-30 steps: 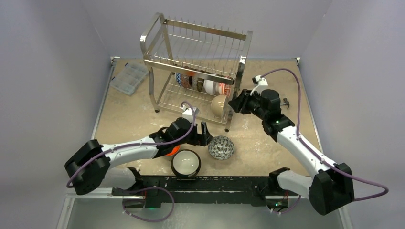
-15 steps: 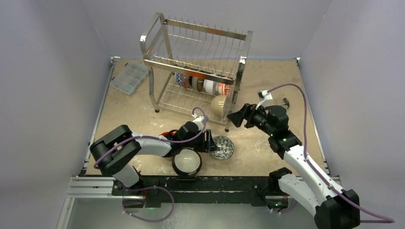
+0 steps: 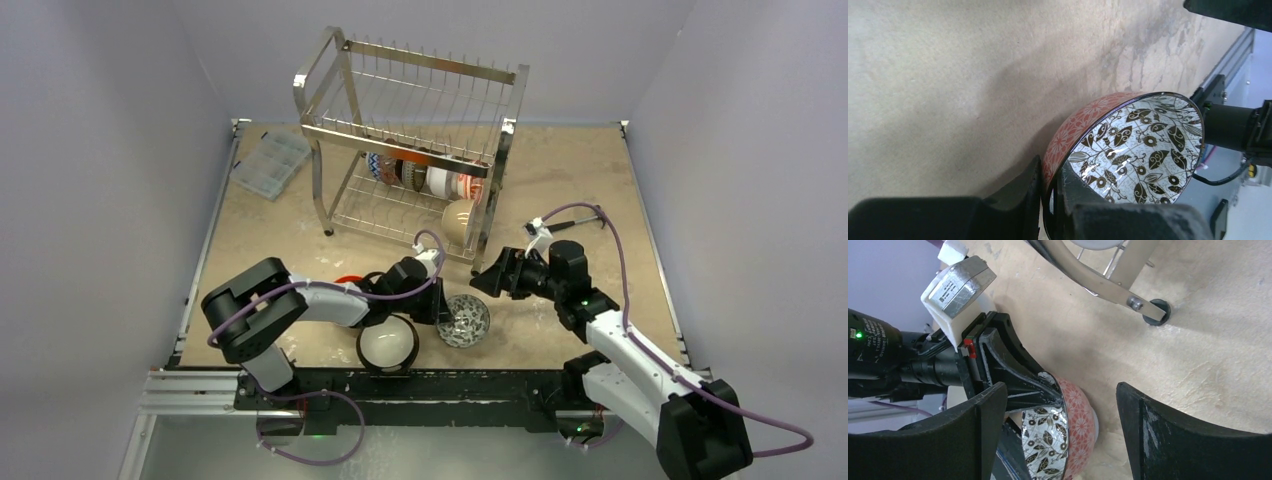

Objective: Load the bowls into the dish rack
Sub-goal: Pick up the bowl from the center of the board, then place the bowl in the dish rack.

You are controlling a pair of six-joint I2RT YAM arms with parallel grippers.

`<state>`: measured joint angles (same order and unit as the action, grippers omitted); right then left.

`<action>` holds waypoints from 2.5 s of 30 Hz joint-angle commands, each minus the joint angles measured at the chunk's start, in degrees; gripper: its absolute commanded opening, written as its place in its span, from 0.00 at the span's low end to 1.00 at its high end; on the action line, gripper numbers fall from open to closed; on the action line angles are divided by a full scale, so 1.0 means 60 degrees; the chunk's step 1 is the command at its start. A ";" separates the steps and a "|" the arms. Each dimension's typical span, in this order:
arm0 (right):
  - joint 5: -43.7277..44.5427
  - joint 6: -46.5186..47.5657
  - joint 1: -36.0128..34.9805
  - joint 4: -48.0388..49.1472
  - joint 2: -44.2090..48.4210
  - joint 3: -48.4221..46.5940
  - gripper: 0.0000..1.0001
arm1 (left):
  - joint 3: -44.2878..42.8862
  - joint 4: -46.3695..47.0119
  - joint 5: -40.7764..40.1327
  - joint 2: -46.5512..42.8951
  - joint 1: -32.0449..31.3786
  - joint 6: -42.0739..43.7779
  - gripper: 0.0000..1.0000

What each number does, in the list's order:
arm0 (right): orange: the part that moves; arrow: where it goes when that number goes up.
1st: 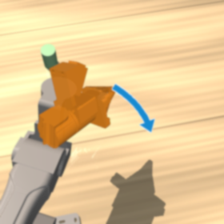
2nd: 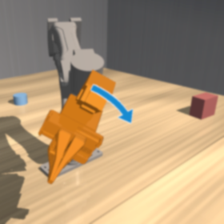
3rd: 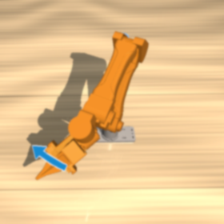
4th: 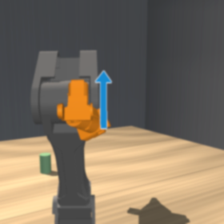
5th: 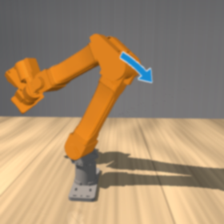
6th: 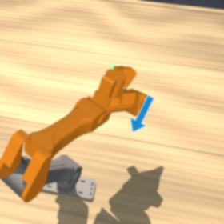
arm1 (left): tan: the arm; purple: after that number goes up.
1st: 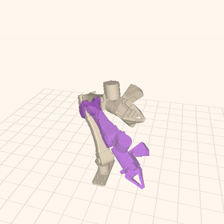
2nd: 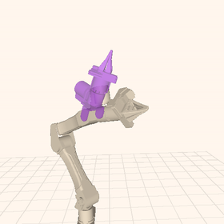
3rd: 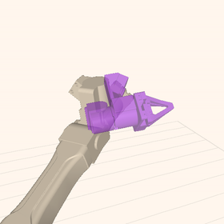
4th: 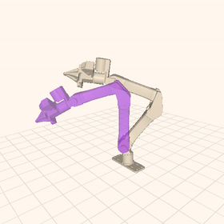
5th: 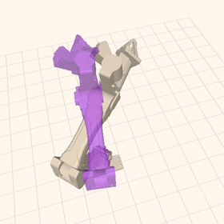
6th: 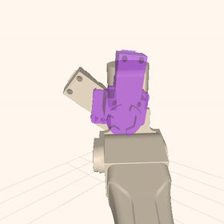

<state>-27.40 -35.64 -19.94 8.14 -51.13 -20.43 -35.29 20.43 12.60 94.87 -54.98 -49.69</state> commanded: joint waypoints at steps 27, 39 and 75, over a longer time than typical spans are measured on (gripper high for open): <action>-0.2106 0.1076 -0.0001 0.1036 -0.1141 -0.0477 0.13 | -0.1063 -0.1667 -0.2084 -0.2708 -0.0020 0.0810 0.27; -0.1817 0.1404 0.0010 0.0524 -0.0883 -0.0749 0.00 | -0.0375 -0.0930 -0.2399 -0.3177 0.0040 0.0380 0.89; -0.2472 0.1812 0.0010 0.2629 0.0723 -0.1783 0.00 | 0.1367 0.2913 0.2229 -0.5866 0.2235 -0.0560 0.96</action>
<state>-37.34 -24.43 -20.16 14.74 -47.79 -27.55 -27.62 31.59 20.08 60.55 -41.65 -54.85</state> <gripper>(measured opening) 0.151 0.961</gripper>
